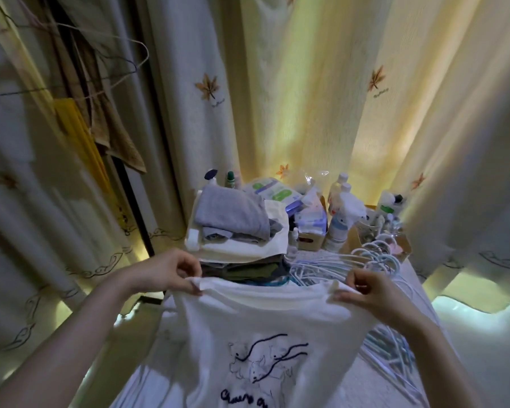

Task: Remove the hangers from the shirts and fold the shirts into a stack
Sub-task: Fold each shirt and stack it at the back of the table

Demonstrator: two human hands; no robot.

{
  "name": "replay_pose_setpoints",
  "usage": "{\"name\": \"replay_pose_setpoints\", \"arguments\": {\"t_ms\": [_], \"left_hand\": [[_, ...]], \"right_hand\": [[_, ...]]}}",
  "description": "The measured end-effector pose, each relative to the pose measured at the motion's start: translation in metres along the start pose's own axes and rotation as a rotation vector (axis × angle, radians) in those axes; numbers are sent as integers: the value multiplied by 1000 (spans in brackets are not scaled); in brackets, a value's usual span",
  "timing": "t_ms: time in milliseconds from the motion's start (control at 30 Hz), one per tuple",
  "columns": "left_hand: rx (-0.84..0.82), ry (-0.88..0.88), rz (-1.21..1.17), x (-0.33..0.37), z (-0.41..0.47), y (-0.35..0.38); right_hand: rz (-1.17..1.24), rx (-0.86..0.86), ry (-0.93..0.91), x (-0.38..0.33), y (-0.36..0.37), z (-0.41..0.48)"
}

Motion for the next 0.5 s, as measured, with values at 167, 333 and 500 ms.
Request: {"name": "replay_pose_setpoints", "arguments": {"t_ms": [167,333,500], "left_hand": [[324,-72,-59,20,5,49],[431,-144,-390,62,24,121],[400,-111,-684,58,14,159]], "right_hand": [[120,160,182,-7,36,-15],[523,-8,336,-38,111,-19],[779,-76,296,-46,120,-23]]}}
Point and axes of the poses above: each hand's wrist, its own z-axis towards the middle knuckle, its own y-axis out of the palm, x = y × z, the point moved 3 cm from there along z, towards the middle knuckle
